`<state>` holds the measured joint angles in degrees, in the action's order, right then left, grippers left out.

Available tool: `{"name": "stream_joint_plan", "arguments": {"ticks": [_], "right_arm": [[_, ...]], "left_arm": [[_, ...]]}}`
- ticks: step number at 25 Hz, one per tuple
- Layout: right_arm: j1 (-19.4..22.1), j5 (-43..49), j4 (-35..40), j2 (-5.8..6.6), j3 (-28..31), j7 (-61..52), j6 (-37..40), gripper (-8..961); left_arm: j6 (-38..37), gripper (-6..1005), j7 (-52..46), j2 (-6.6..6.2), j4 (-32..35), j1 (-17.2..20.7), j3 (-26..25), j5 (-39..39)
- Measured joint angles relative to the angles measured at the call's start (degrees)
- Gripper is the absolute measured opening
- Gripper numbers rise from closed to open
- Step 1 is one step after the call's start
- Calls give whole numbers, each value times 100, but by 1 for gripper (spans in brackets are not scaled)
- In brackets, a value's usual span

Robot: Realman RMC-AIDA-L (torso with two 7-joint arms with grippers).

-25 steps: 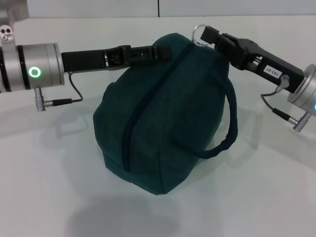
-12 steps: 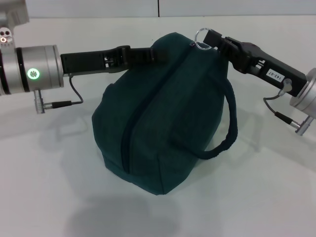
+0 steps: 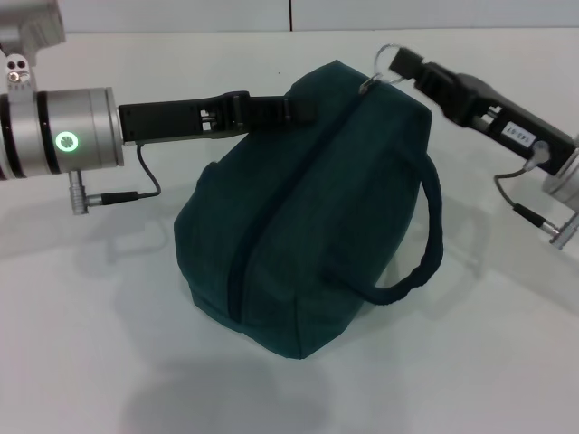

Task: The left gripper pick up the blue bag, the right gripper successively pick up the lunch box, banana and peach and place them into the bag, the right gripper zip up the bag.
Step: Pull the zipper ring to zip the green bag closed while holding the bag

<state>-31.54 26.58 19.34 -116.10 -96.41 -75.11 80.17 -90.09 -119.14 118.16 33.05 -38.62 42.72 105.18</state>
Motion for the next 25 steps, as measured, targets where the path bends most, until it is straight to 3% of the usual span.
{"name": "stream_joint_plan", "arguments": {"ticks": [9,25], "right_arm": [[132,-311,-318,9,-3,-442,8,129],[207,-488,-441,0,-20,-634,25,135]], "left_arm": [[-431,210,363,17,0,111,3,-213],[-946,136,591,31,-2,191,8,-238]]}}
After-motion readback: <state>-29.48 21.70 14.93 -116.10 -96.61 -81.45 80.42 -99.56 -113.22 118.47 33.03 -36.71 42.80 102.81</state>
